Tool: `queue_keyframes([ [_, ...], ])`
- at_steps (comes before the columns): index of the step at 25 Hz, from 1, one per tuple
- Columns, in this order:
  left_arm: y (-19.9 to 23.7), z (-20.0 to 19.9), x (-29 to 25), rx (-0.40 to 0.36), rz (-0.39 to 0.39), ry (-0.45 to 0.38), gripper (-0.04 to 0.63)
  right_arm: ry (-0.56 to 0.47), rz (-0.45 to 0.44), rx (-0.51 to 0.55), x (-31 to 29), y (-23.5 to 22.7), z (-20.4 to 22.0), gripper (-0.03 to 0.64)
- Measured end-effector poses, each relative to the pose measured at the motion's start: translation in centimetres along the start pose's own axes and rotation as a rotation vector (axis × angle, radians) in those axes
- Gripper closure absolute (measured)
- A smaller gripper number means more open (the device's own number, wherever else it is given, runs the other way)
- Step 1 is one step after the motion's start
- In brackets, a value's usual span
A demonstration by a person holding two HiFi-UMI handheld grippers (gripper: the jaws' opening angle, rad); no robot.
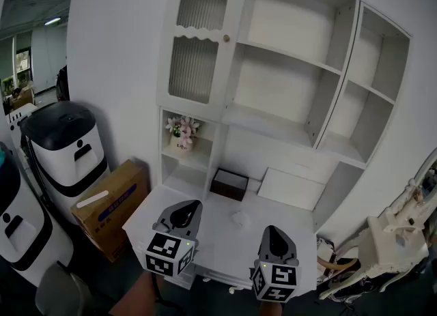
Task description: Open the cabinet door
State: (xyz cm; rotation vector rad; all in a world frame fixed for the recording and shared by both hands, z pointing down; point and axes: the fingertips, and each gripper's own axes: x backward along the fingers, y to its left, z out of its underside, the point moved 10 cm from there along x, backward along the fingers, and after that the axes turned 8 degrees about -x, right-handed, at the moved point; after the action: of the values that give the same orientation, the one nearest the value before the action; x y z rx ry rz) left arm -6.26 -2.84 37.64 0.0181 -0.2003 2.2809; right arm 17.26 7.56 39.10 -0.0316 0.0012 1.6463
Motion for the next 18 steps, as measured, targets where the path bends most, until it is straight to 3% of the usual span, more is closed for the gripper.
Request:
queue_keyframes([
  [18, 1.3, 0.5, 0.4, 0.027, 0.015, 0.003, 0.586, -0.007, 0.02, 0.018, -0.6, 1.7, 0.0, 0.597],
])
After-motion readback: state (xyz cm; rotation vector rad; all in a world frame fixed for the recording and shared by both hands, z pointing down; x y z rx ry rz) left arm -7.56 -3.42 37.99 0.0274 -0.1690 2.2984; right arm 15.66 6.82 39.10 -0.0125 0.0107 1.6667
